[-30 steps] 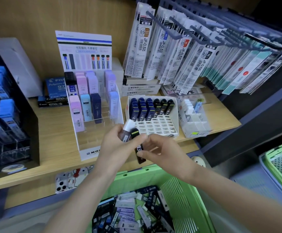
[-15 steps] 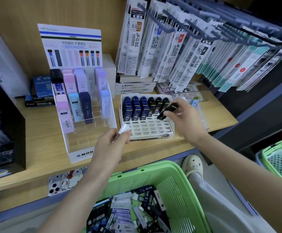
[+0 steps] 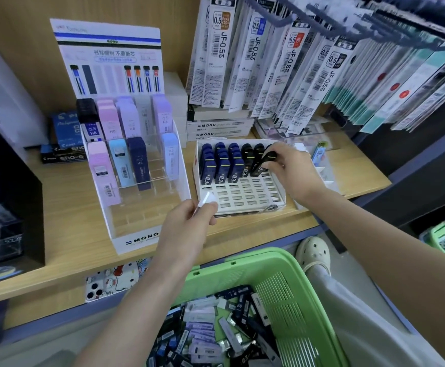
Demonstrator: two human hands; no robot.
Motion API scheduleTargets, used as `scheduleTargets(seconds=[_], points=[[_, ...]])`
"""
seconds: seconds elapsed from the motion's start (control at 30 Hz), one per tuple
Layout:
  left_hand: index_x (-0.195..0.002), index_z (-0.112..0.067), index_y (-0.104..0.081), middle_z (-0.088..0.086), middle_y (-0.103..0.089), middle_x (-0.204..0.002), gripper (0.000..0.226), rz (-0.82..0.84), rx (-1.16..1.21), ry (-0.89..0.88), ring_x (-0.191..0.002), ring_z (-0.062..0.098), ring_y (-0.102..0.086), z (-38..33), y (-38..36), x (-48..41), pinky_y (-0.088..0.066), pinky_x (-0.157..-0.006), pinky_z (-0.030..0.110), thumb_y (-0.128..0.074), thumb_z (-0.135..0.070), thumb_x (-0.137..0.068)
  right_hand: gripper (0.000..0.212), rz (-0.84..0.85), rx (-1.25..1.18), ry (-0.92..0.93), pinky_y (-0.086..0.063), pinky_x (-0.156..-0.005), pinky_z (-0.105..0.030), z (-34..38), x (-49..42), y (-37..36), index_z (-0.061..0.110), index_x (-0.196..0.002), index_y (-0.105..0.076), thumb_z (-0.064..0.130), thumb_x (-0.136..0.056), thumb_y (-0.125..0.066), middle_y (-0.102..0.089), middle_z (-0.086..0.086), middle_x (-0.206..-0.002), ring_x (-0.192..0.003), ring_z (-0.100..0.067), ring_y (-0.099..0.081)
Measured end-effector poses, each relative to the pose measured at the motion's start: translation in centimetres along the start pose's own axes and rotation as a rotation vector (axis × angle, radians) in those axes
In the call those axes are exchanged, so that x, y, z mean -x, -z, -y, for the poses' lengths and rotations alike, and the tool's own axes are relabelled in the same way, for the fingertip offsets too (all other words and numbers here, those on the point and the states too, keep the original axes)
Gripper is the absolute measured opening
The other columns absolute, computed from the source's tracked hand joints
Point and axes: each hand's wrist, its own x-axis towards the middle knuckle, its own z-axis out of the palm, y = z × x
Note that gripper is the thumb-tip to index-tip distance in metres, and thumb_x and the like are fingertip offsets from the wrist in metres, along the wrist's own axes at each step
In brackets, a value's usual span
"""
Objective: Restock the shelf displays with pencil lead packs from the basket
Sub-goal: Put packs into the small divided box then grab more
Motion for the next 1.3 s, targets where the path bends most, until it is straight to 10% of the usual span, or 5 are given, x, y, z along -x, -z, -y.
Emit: scheduleTargets(seconds=[0.93, 1.13, 1.3], points=[[-0.093, -0.013, -0.064, -0.006, -0.059, -0.069, 0.021, 0.033, 0.002, 0.025, -0.05, 0.013, -0.038, -0.5, -0.4, 0.5, -0.031, -0.051, 0.024, -0.056, -0.031, -0.09, 0.023, -0.057, 0.329, 0.159, -0.048, -0.075, -0.04, 0.0, -0.5, 0.4, 0.006, -0.113, -0.06, 0.018, -0.095, -0.053, -0.058, -0.01, -0.112, -0.099, -0.03, -0.056], [-0.095, -0.02, -0.052, -0.003, -0.063, -0.072, 0.007, 0.081, 0.039, 0.067, -0.049, 0.013, -0.039, -0.6, -0.3, 0.5, -0.029, -0.045, 0.022, -0.046, -0.023, -0.095, 0.022, -0.141, 0.126, 0.132, -0.045, -0.073, -0.035, 2.5, 2.1, 0.4, 0.012, -0.118, -0.048, 0.017, -0.096, -0.049, -0.054, -0.001, -0.099, -0.086, -0.019, -0.053], [-0.09, -0.012, -0.054, 0.004, -0.06, -0.079, 0.013, 0.169, -0.002, 0.02, -0.047, 0.011, -0.043, -0.4, -0.1, 0.6, -0.032, -0.042, 0.02, -0.045, -0.019, -0.097, 0.018, 0.198, -0.259, 0.149, -0.047, -0.071, -0.018, 5.4, 6.7, -0.9, 0.014, -0.11, -0.06, 0.02, -0.096, -0.05, -0.058, 0.004, -0.092, -0.076, -0.011, -0.058]])
